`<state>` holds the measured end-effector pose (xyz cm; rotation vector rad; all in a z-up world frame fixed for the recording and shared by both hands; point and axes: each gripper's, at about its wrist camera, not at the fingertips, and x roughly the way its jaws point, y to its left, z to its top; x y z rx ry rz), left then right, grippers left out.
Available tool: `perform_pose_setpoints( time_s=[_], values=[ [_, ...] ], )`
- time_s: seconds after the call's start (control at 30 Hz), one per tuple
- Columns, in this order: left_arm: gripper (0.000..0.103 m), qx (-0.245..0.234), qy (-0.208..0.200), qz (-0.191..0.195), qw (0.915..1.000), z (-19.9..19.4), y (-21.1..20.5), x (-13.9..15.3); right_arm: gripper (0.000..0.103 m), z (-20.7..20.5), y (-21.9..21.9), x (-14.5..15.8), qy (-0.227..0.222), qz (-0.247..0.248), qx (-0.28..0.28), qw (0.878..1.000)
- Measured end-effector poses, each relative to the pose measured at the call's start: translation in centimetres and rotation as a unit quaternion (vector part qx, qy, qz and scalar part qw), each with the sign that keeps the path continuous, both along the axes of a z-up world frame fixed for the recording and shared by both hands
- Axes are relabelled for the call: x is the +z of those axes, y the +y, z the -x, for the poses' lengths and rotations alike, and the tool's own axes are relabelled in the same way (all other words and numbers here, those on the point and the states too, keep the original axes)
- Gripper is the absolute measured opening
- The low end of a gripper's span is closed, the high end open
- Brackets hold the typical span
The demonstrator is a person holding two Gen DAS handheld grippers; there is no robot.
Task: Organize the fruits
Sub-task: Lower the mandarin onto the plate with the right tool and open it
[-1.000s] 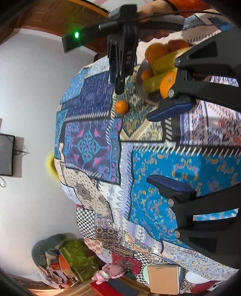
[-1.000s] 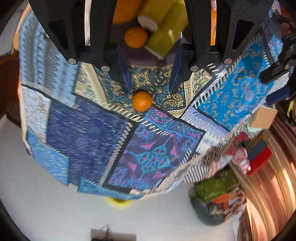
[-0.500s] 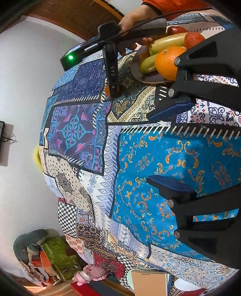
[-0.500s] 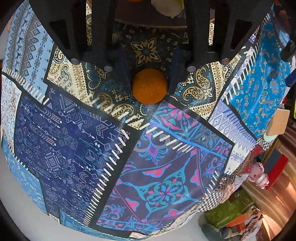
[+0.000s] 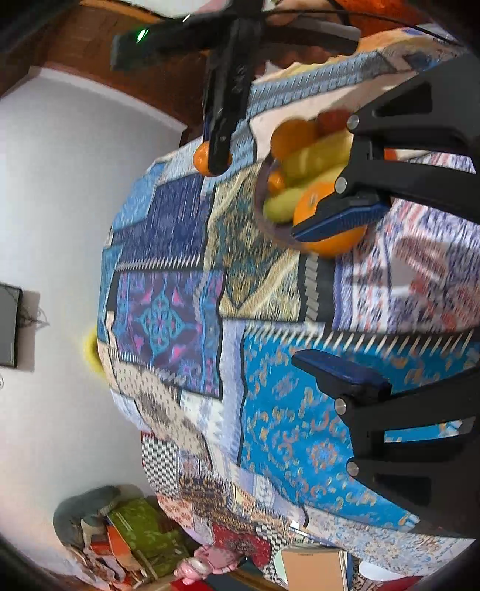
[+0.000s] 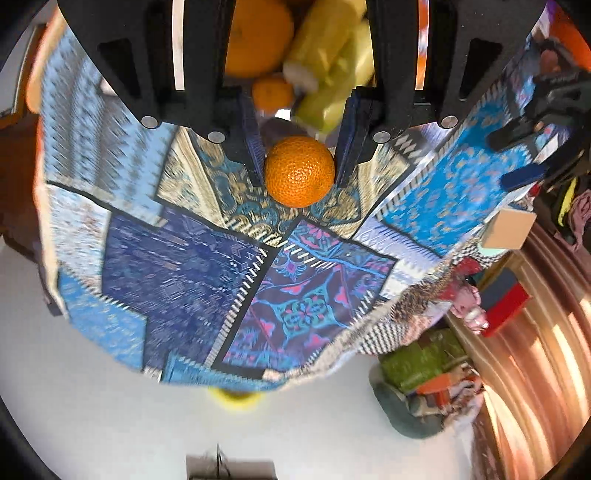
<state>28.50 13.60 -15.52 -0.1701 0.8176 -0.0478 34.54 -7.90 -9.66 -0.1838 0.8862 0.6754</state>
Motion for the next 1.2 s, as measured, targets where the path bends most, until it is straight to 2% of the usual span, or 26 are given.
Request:
perform_pose_setpoints(
  time_s=[0.17,0.3,0.47,0.67,0.8,0.93,1.2],
  values=[
    [0.061,-0.027,0.002,0.010,0.9996,1.0,-2.8,0.6,0.035,4.6,-1.3,-1.1,-0.022,0.005,0.008,1.000],
    [0.061,-0.049,0.013,0.015,0.9986,1.0,-5.1,0.6,0.035,6.3,-1.1,-3.5,-0.012,0.016,0.024,1.000],
    [0.061,-0.065,0.028,0.023,0.9972,0.0,-7.0,0.2,0.035,7.2,-0.5,-4.6,-0.017,0.020,0.045,0.999],
    [0.061,-0.077,0.052,-0.007,0.9956,-2.6,-8.7,-1.3,0.035,7.3,-0.2,-5.2,-0.024,0.017,0.059,0.998],
    [0.061,-0.075,0.042,-0.048,0.9952,-3.2,-9.5,-1.7,0.035,7.1,-0.9,-5.3,-0.014,-0.003,0.054,0.998],
    [0.061,-0.073,0.043,-0.052,0.9950,-3.6,-9.2,-1.9,0.039,7.3,-1.5,-5.1,-0.011,-0.011,0.052,0.999],
    [0.061,-0.064,0.047,-0.058,0.9951,-3.8,-8.7,-2.3,0.040,7.5,-3.3,-4.1,-0.017,-0.030,0.033,0.999]
  ],
)
